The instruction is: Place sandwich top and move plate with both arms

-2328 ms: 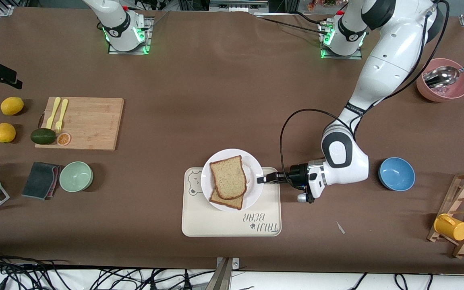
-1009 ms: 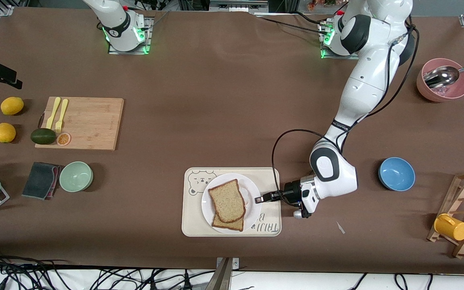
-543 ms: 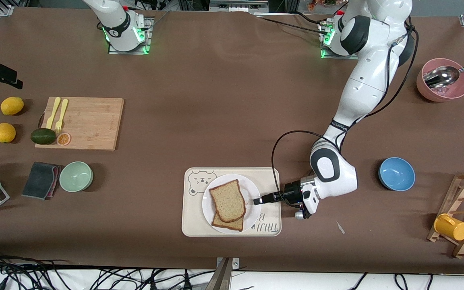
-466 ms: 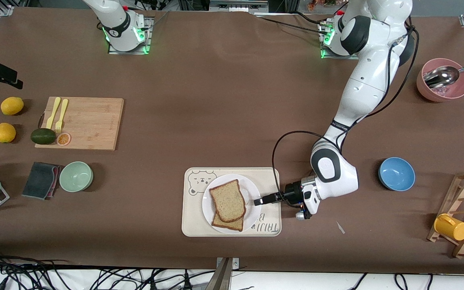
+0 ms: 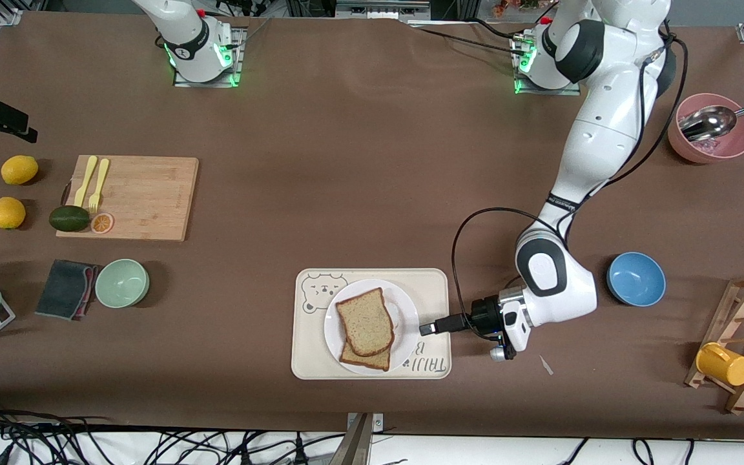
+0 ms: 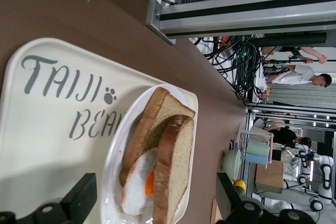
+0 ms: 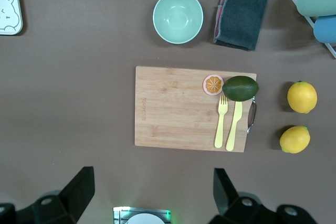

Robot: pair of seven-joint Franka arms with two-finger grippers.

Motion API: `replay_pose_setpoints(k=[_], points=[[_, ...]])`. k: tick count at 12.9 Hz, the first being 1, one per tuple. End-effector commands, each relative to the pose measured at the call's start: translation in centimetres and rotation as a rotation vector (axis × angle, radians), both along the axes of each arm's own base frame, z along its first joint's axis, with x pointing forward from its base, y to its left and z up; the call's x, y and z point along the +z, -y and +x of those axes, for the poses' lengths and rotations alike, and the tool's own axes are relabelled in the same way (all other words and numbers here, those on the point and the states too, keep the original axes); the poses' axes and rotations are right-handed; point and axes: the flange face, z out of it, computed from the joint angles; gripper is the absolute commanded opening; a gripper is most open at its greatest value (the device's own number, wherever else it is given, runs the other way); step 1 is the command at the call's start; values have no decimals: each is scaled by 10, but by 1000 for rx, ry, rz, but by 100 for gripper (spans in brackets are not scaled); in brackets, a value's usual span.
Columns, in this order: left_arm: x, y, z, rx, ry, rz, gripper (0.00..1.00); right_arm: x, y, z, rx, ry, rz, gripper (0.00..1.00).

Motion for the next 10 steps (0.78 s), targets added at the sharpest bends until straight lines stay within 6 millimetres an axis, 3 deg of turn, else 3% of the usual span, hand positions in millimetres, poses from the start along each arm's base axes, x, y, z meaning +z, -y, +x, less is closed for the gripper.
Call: replay_pose_setpoints(k=[1, 5, 7, 10], points=[[63, -22, -8, -62, -19, 98, 99, 8, -1, -5, 9, 2, -9, 100], [154, -54, -12, -70, -102, 247, 99, 8, -1, -5, 9, 2, -9, 100], [208, -78, -19, -6, -202, 434, 97, 8, -1, -5, 9, 2, -9, 100], [263, -123, -37, -21, -234, 657, 99, 8, -1, -5, 9, 2, -9, 100]])
